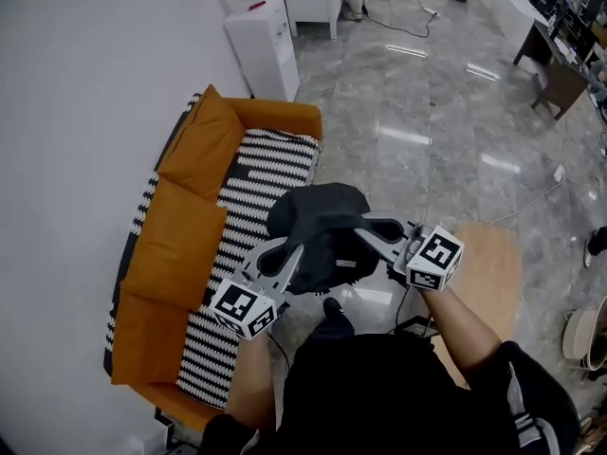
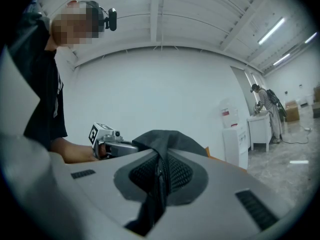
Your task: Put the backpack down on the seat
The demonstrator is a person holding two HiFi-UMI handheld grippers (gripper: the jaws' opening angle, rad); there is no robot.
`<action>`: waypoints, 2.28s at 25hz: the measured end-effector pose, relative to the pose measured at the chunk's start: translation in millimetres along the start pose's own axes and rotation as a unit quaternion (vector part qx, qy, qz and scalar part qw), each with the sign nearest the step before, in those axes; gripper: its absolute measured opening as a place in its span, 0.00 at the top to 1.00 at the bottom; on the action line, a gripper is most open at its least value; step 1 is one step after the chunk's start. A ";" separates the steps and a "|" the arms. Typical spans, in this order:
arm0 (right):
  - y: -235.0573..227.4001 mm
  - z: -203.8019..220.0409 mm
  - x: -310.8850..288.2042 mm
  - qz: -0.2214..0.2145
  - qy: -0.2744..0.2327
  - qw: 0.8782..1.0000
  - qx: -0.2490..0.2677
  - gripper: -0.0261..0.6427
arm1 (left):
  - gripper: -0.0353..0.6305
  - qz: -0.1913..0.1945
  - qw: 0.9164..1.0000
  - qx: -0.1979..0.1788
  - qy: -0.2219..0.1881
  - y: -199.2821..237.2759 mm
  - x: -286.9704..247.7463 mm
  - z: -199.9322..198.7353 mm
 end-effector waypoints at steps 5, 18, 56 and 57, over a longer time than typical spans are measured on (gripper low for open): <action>-30.3 -6.5 -22.7 0.006 -0.001 1.000 0.004 0.91 | 0.89 0.007 1.000 -0.007 -0.002 33.8 -21.5 -10.2; -99.9 -17.4 -67.9 0.014 -0.003 1.000 0.016 0.91 | 0.89 0.014 1.000 -0.009 -0.004 102.9 -70.1 -22.3; -356.0 -20.7 -240.4 -0.185 0.047 0.981 -0.024 0.91 | 0.89 -0.203 0.978 0.038 -0.004 306.7 -218.8 -22.2; -357.1 -17.4 -245.8 -0.190 0.050 0.980 -0.026 0.91 | 0.89 -0.209 0.977 0.039 -0.003 310.8 -217.0 -19.9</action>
Point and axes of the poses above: the fingertips, and each gripper's own axes: x backward along the fingers, y to its left, z out of its underside, the point moved 1 cm from there along x, backward along the fingers, and after that the axes turned 7 degrees about -y, right-handed, at the moved point
